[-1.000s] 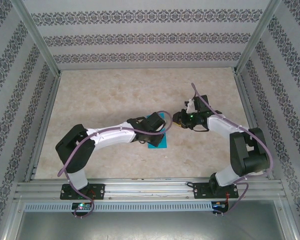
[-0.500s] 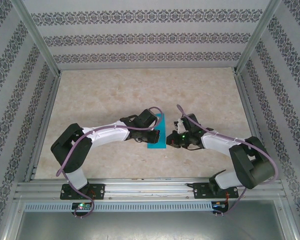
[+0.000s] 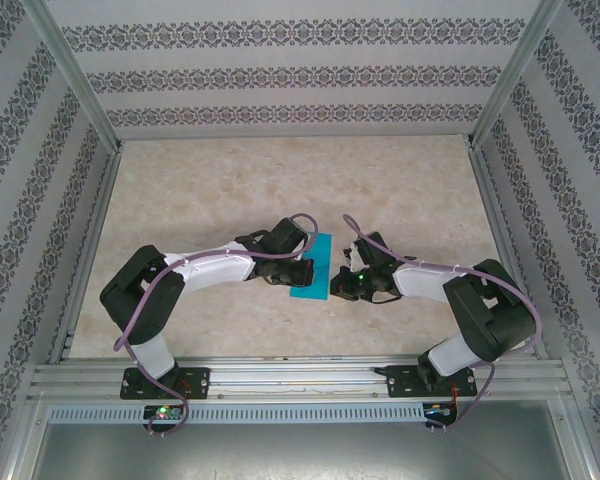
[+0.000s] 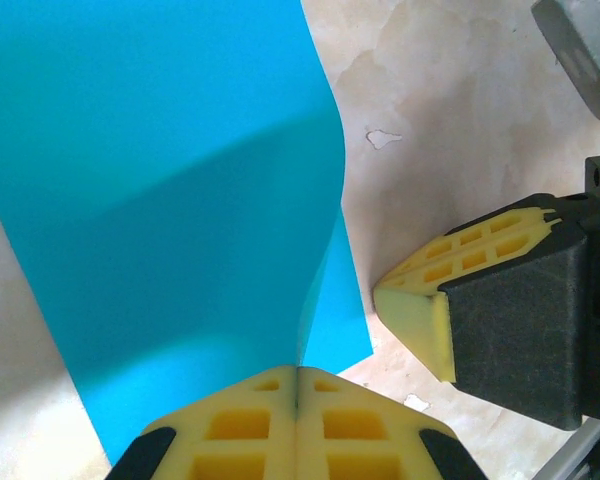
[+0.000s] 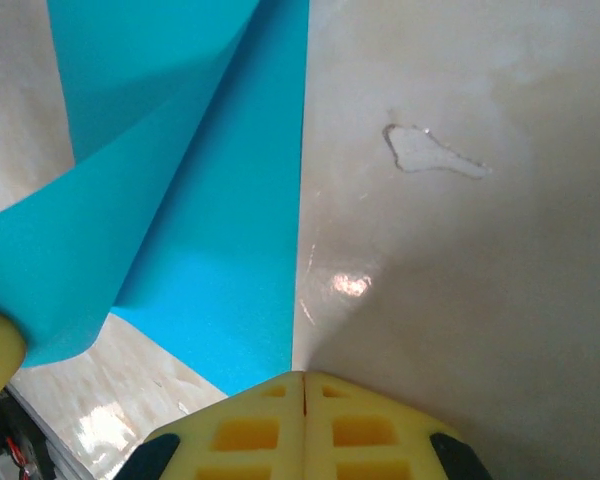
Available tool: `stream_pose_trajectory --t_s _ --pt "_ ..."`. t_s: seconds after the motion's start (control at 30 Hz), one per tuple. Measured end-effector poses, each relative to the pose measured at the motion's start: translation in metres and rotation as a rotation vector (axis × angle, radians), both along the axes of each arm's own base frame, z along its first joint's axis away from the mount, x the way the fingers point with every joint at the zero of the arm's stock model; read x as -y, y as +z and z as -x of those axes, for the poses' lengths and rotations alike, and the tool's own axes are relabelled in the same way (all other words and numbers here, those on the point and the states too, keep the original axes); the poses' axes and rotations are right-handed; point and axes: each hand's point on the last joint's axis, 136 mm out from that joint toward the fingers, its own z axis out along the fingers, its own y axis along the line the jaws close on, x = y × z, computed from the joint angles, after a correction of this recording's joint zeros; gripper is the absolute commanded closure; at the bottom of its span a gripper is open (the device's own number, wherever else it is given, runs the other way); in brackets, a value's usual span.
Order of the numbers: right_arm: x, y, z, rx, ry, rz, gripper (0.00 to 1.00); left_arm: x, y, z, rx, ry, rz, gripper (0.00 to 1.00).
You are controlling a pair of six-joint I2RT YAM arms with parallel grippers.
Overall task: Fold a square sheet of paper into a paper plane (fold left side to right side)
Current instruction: Fold the triangle a second time at the center of the table.
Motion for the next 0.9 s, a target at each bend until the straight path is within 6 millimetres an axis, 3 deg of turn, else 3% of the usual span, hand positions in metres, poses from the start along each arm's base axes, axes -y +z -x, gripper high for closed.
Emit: stream_pose_trajectory --t_s 0.53,0.9 --pt "-0.017 0.01 0.0 0.036 0.045 -0.031 1.0 0.006 0.004 0.0 -0.009 -0.009 0.038 1.0" --pt "-0.02 0.0 0.0 -0.005 0.061 -0.006 1.0 0.003 0.004 -0.002 -0.007 -0.005 0.037 1.0"
